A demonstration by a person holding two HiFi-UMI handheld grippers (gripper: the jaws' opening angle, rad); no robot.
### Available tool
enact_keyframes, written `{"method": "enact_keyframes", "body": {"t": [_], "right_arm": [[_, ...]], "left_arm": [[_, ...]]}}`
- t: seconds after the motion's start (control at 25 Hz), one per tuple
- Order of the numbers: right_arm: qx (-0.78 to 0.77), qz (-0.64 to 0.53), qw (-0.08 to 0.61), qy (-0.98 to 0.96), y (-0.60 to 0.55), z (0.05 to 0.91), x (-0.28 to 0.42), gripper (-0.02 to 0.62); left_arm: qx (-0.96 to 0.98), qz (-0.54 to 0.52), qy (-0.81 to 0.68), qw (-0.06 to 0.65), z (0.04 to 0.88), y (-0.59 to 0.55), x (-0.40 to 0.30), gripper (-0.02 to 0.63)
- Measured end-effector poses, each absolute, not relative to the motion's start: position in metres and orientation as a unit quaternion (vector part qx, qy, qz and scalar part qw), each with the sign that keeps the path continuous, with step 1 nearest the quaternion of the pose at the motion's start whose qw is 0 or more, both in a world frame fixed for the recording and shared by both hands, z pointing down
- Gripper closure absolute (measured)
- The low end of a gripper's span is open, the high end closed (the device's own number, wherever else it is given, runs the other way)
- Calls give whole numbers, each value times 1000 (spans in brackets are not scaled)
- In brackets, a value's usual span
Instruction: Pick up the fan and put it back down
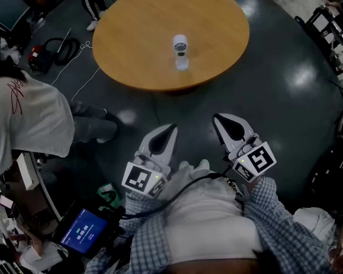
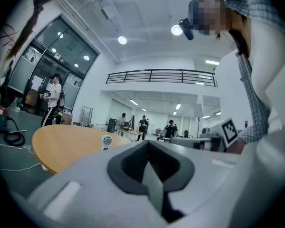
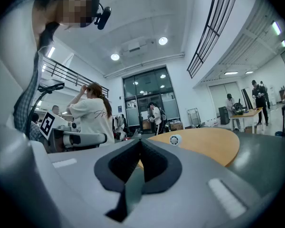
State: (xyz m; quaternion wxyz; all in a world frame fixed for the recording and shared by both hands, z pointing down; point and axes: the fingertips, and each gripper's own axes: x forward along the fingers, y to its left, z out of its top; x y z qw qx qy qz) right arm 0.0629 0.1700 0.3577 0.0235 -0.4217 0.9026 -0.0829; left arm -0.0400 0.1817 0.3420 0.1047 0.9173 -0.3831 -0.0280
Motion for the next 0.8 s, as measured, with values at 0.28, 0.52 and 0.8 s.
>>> {"method": "enact_keyframes", "body": {"t": [0.28, 0.52, 0.8], "right_arm": [[-420, -80, 21, 904, 168, 357, 61, 592], [-418, -82, 21, 905, 167, 357, 61, 592], [-416, -88, 21, 905, 163, 358, 61, 592]], "left_arm": [[917, -28, -384, 102, 341, 181, -40, 606], [916, -27, -386, 103, 341, 180, -40, 607], [913, -27, -393, 105, 342, 177, -44, 606]]}}
